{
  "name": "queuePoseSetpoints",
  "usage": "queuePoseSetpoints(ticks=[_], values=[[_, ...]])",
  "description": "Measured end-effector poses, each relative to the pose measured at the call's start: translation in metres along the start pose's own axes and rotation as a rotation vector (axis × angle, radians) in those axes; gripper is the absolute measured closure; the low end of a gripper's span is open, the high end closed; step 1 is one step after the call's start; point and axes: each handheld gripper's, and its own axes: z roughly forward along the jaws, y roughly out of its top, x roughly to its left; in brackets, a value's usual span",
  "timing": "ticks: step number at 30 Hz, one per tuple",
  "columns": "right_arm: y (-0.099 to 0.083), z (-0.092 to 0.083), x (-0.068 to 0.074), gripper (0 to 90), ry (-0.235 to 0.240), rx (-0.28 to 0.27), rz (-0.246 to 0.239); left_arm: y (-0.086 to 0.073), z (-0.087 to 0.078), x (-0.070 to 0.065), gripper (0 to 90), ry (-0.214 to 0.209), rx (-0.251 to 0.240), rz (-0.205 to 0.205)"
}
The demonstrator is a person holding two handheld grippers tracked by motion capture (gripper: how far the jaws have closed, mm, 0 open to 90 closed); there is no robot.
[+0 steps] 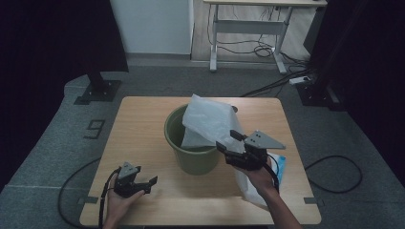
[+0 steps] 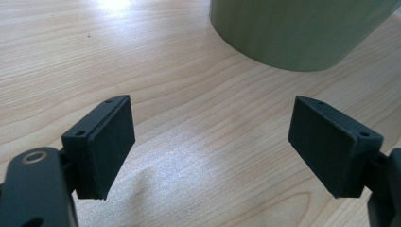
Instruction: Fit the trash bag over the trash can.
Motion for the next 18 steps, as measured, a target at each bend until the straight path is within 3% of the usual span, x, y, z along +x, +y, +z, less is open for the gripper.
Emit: queuePoseSetpoints(ticks=[5, 8, 12, 18], values=[[-0.025, -0.019, -0.004, 30.6, -0.066, 0.036, -0.004, 0.000, 0.001, 0.000, 15.2, 0.001, 0.006, 0.000], [-0.043, -0.026, -0.006, 30.1, -0.090, 0.055, 0.019, 0.000, 0.001, -0.001, 15.2, 0.003, 0.007, 0.001], [-0.068, -0.029, -0.010, 30.1, -0.100, 0.081, 0.067, 0.001, 0.001, -0.002, 15.2, 0.009, 0.003, -0.001], [-0.098, -0.028, -0.012, 30.0, -0.154, 0.127, 0.083, 0.000, 0.002, -0.001, 15.3, 0.015, -0.001, -0.008]])
